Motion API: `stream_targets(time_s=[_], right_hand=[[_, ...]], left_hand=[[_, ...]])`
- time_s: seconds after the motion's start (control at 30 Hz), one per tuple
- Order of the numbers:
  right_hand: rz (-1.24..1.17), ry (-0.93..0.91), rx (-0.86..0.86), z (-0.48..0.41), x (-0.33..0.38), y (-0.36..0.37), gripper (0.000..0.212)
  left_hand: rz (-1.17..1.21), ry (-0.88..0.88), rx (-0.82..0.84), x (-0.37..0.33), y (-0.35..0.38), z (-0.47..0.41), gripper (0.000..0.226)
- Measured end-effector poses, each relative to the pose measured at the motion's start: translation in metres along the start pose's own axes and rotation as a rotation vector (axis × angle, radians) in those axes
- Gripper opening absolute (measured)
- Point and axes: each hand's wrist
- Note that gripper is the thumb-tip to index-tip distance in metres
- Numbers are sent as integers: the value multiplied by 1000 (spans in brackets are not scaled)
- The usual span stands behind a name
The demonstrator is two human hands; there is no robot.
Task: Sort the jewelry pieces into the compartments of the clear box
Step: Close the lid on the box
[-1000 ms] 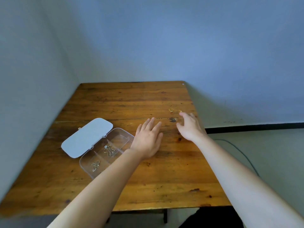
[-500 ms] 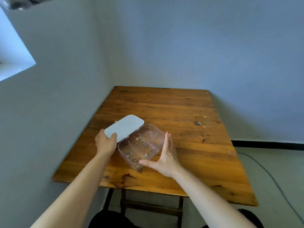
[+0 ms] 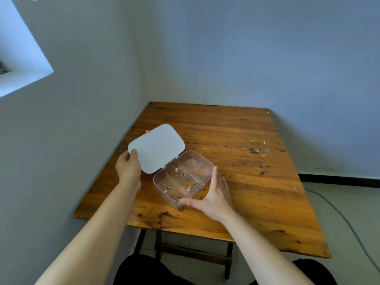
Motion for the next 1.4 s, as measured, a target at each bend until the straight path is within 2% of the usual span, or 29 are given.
stream_targets(time_s=[0.07, 0.2, 0.33, 0.5, 0.6, 0.87, 1.0, 1.2, 1.4], right_hand=[[12, 4, -1, 0, 0, -1, 157], [33, 14, 4, 2, 2, -1, 156], [65, 22, -6, 3, 6, -2, 158], [98, -5, -37, 5, 6, 0, 160], [134, -2, -42, 5, 6, 2, 159], [174, 3, -63, -1, -2, 6, 152], [260, -25, -61, -3, -3, 7, 148], [524, -110, -39, -2, -5, 8, 130], [598, -108, -11, -1, -6, 10, 126]], left_hand=[[-41, 194, 85, -7, -6, 10, 21], [-201, 511, 312, -7, -22, 36, 24], [-382, 698, 629, 10, -36, 58, 34], [-906, 951, 726, 27, -48, 58, 51], [-1087, 1037, 829, 34, -51, 54, 57], [-1264, 1051, 858, 33, -53, 49, 64], [-1309, 992, 838, 39, -53, 47, 66], [-1362, 860, 657, 49, -33, 49, 68], [-1444, 678, 459, 41, -22, 21, 80]])
Point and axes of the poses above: each hand's wrist, its own z-axis away from the middle knuckle, its own y-axis out of the palm, x = y × z, and after that the axes turned 5 degrees about x, right-handed
